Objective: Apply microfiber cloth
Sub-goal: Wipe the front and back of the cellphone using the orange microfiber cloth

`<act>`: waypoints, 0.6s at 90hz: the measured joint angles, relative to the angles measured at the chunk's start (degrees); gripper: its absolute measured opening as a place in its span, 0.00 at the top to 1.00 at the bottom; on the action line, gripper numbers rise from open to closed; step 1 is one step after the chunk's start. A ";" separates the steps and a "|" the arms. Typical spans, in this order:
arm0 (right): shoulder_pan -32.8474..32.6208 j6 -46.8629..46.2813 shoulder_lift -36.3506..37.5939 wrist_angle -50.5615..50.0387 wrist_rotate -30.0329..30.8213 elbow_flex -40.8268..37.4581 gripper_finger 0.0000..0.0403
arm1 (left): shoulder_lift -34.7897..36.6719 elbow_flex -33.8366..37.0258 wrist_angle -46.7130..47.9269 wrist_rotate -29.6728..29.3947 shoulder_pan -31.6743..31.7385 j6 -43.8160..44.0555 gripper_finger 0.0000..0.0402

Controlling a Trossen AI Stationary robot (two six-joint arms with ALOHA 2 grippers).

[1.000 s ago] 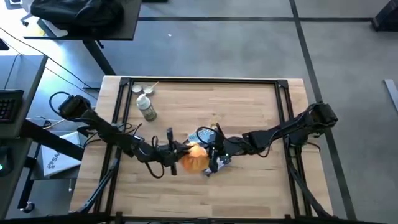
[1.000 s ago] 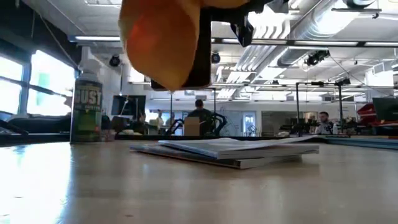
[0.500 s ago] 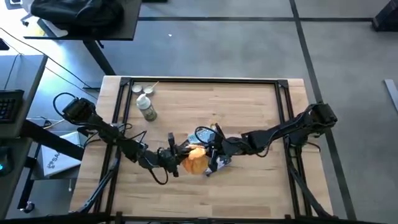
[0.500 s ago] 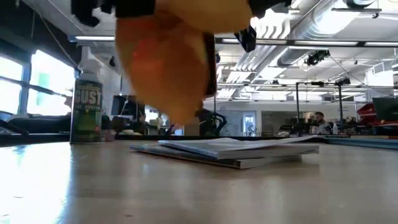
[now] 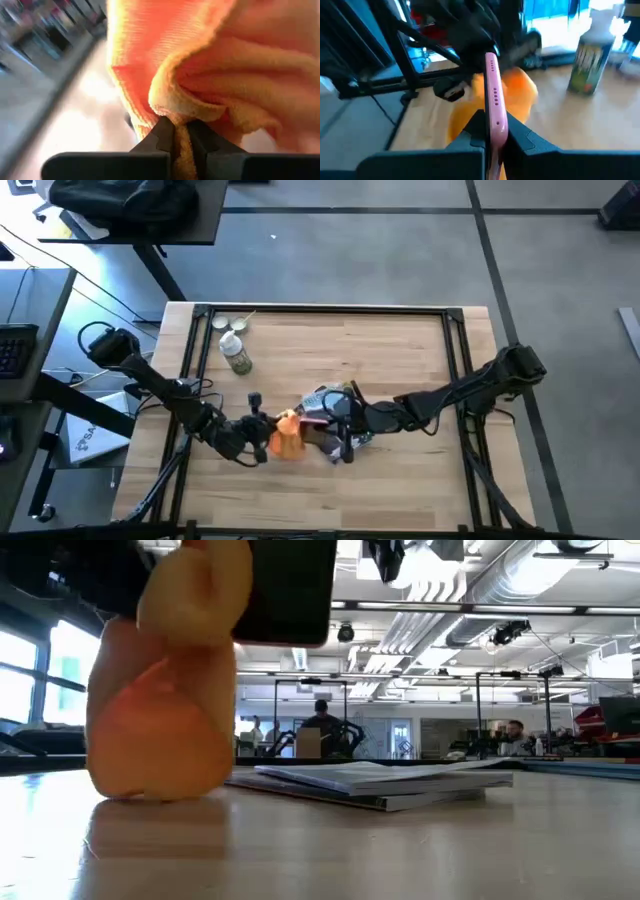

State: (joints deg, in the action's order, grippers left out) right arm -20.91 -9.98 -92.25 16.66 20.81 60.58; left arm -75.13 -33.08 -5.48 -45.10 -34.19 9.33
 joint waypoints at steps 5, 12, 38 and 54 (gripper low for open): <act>-1.12 6.00 0.00 -0.14 3.45 1.14 1.00 | 0.00 1.98 -1.98 2.53 1.31 4.30 1.00; -2.49 16.51 0.04 -1.42 7.41 2.93 1.00 | -0.02 4.43 -5.07 6.11 3.85 9.56 1.00; -6.98 54.13 0.04 -3.87 19.24 4.72 1.00 | -0.19 7.28 -17.41 24.46 13.01 20.31 0.95; -9.06 66.63 0.04 -1.46 30.21 4.72 1.00 | 1.16 5.60 -17.37 34.68 18.89 29.52 0.80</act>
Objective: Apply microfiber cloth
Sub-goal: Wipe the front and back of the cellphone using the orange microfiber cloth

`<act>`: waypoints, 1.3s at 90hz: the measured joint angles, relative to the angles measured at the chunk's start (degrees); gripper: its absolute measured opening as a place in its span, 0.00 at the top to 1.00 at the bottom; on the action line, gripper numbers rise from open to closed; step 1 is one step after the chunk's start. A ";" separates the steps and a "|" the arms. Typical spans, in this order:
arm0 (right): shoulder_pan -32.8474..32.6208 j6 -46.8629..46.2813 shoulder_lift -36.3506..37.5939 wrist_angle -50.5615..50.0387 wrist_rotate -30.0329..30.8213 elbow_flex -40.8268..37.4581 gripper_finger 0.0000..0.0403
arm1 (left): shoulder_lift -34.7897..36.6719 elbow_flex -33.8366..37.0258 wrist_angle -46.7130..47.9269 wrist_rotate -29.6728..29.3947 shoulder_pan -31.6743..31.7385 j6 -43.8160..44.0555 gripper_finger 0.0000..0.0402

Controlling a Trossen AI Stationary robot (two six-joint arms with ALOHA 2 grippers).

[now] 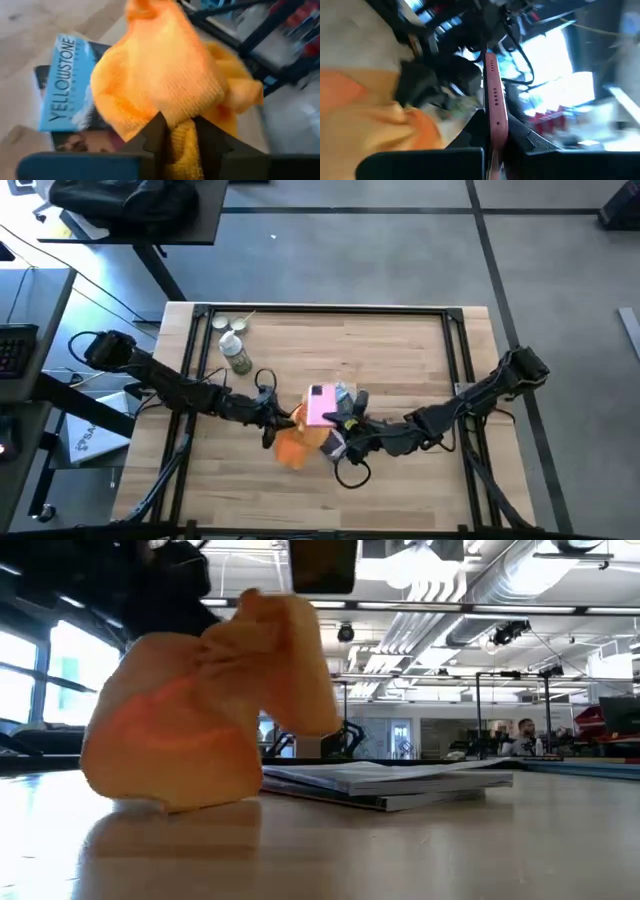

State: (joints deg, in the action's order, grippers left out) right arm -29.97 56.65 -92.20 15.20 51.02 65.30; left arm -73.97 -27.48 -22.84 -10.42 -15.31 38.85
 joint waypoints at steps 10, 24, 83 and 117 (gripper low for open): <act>-0.77 9.01 0.00 1.46 2.42 0.00 1.00 | 0.82 -1.66 1.30 5.92 5.14 4.88 0.69; -0.77 19.34 -0.81 2.35 3.51 0.02 1.00 | 2.05 -3.68 1.05 11.58 13.15 13.45 0.57; -0.48 41.51 -6.80 2.56 6.97 -0.02 1.00 | 2.79 -5.67 -18.98 28.75 28.63 20.94 0.51; 3.74 45.11 -6.80 0.85 -0.61 2.48 1.00 | 2.75 -5.67 -18.65 27.83 27.46 31.43 0.51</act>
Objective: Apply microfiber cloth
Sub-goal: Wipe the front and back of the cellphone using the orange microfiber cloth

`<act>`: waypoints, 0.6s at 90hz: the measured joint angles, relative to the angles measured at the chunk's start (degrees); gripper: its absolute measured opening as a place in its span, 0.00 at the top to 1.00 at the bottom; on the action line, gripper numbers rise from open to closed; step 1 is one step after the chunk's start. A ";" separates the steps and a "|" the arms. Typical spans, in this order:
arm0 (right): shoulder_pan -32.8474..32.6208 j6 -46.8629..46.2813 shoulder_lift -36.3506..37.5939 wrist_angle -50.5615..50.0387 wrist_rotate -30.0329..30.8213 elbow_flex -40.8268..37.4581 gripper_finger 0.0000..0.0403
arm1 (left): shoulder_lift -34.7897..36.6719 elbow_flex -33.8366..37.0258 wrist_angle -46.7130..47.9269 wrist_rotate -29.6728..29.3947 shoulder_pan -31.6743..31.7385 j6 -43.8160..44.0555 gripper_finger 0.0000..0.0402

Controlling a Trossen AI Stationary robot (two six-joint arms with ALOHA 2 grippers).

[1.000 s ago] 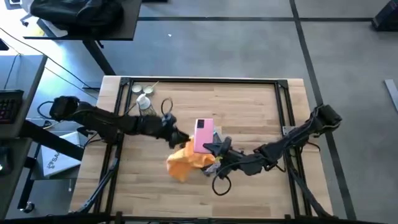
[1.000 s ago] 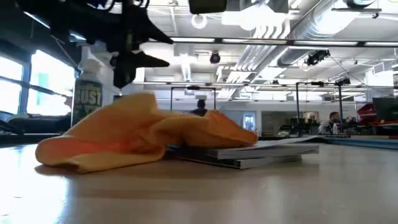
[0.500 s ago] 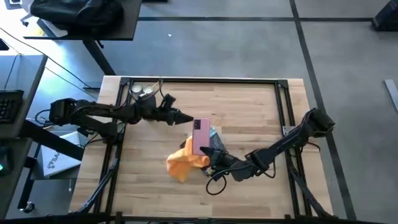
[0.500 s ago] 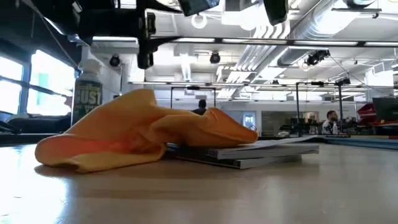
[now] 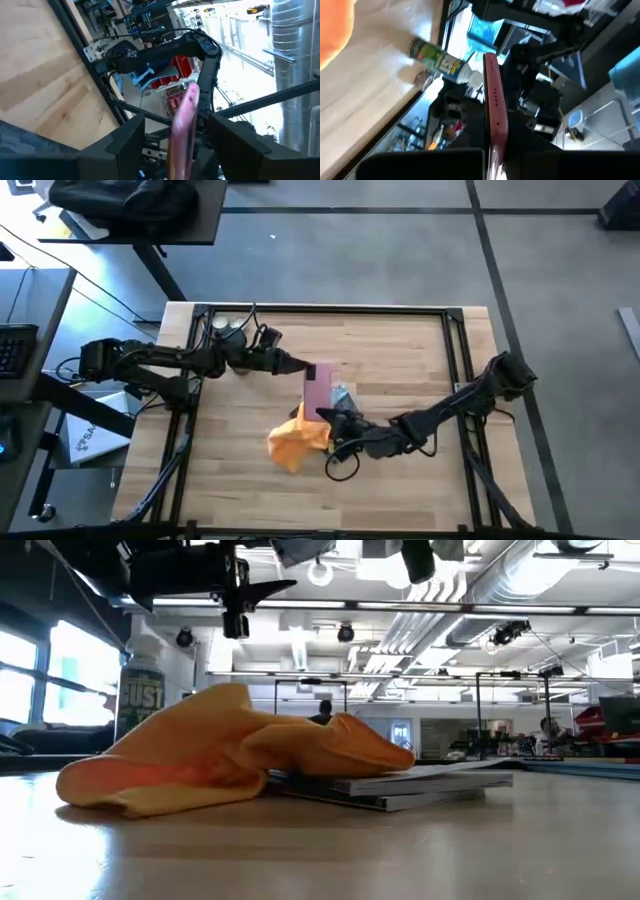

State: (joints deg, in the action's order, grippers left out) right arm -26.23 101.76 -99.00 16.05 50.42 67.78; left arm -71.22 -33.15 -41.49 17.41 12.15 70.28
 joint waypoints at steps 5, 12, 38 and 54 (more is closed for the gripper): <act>0.81 -0.98 0.00 0.07 -1.73 0.33 1.00 | 0.00 0.00 -0.22 -0.01 -0.26 0.00 0.51; 2.07 -2.32 -0.19 0.08 -3.79 0.45 1.00 | 0.00 0.00 -0.79 -0.02 -0.56 -0.43 0.51; 5.03 -0.64 -3.69 2.46 -5.13 0.52 1.00 | -0.09 0.15 -0.29 -2.84 -1.26 -0.88 0.66; 5.06 -1.19 -3.69 3.22 -4.89 0.58 1.00 | -0.09 0.15 -0.40 -2.96 -1.30 -1.27 0.78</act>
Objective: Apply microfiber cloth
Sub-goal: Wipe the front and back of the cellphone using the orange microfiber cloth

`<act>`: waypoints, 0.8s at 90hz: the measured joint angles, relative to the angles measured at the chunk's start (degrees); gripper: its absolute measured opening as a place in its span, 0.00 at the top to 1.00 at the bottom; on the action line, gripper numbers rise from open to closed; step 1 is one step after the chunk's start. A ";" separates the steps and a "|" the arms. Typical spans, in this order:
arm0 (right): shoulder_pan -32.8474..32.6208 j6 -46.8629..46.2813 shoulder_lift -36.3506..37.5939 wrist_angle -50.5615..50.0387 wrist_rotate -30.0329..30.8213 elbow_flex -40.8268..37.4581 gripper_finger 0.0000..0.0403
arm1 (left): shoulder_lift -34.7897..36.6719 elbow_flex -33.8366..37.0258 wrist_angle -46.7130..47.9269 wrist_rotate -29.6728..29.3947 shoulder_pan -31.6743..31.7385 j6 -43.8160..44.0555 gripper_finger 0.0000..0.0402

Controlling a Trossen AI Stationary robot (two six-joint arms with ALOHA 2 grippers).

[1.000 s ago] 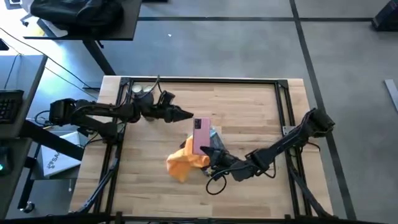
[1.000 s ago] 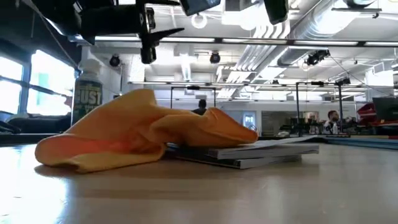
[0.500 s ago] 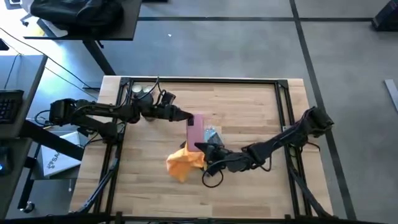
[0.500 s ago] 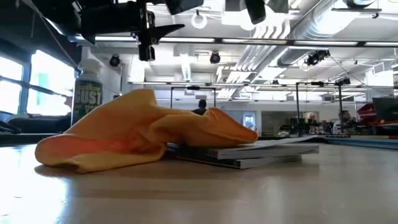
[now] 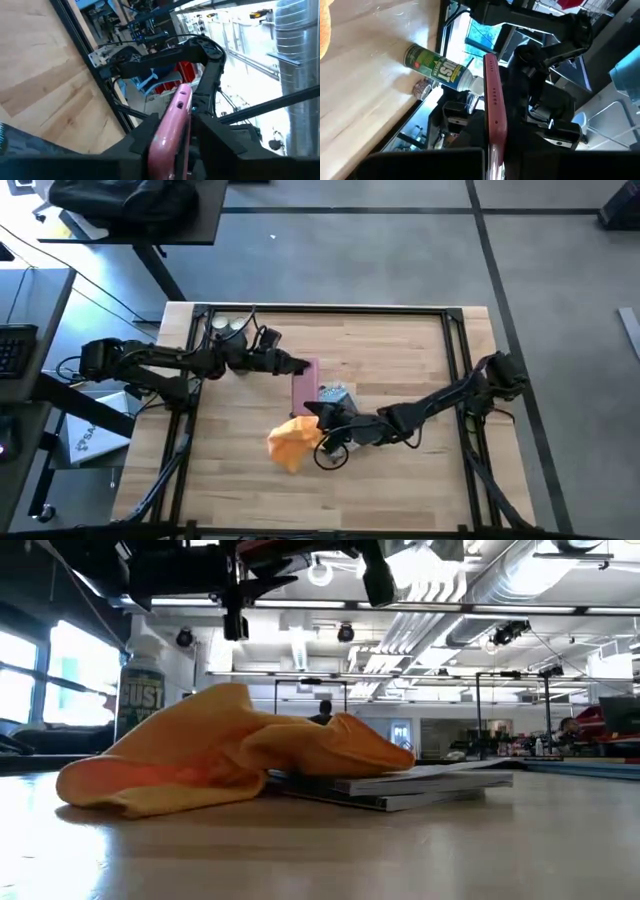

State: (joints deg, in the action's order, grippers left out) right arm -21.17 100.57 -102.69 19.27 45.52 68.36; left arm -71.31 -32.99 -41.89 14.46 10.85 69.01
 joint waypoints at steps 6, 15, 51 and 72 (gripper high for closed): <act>0.00 -1.60 0.00 0.37 0.12 0.00 1.00 | 0.00 0.00 -0.50 -0.07 0.00 -0.96 0.84; -0.02 -3.52 0.00 0.60 0.18 0.04 0.97 | -0.01 0.00 -1.69 0.02 -0.01 -1.57 0.92; -0.88 -27.12 0.27 -0.30 -2.30 -0.10 0.60 | 0.24 0.00 -5.29 3.89 3.32 -3.73 0.97; -0.52 -67.15 0.02 -11.63 -16.85 -0.20 0.51 | 2.56 2.55 -4.34 4.48 10.19 -7.53 0.97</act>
State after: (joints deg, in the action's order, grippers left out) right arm -21.69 33.42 -102.68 7.64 28.67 68.16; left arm -68.75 -30.44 -46.23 18.94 21.04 61.49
